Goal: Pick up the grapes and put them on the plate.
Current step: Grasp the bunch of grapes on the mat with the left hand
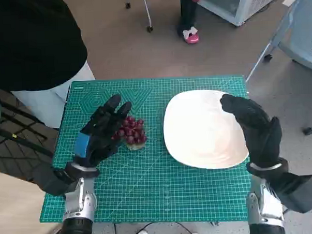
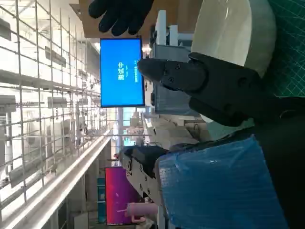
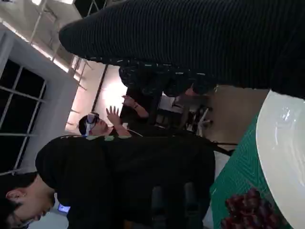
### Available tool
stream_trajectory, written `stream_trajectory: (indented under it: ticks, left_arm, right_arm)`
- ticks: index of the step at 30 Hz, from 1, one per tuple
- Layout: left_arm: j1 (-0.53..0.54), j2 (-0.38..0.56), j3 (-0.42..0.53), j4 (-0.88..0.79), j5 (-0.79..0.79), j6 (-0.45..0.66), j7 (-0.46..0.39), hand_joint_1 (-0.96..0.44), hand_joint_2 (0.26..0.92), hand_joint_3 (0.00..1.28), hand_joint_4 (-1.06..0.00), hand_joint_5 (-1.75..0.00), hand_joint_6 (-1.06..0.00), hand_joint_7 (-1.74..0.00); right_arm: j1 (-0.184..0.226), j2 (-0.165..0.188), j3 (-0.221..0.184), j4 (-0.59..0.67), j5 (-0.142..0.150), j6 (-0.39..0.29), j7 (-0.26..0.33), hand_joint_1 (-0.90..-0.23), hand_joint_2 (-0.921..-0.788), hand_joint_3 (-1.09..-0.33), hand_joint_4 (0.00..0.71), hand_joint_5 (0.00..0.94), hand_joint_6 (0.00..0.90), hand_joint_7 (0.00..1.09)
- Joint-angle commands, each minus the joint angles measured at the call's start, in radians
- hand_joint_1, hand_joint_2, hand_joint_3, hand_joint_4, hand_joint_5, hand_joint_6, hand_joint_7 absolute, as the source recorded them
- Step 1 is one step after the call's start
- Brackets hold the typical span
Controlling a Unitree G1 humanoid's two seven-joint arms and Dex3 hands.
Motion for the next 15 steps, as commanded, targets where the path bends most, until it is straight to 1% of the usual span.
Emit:
stream_trajectory:
  ticks: [1,8,15]
  left_arm:
    - [-0.015,0.001,-0.002,-0.001,0.002,-0.008,0.005,-0.42,0.921,0.12,-0.42,0.00,-0.48,0.00]
    - [-0.017,0.001,-0.003,0.003,0.003,-0.009,0.006,-0.41,0.921,0.12,-0.42,0.00,-0.48,0.00]
    - [-0.017,-0.001,-0.008,0.002,0.008,-0.010,0.013,-0.41,0.921,0.13,-0.41,0.00,-0.48,0.00]
  right_arm:
    - [-0.001,0.001,0.004,0.015,-0.006,0.008,0.007,-0.626,-0.921,-0.853,0.375,0.001,0.154,0.14]
    - [0.002,0.011,0.020,0.001,-0.020,0.014,-0.002,-0.640,-0.921,-0.844,0.378,0.002,0.155,0.14]
    - [0.008,0.014,0.033,-0.007,-0.032,0.013,-0.006,-0.646,-0.921,-0.839,0.380,0.003,0.151,0.15]
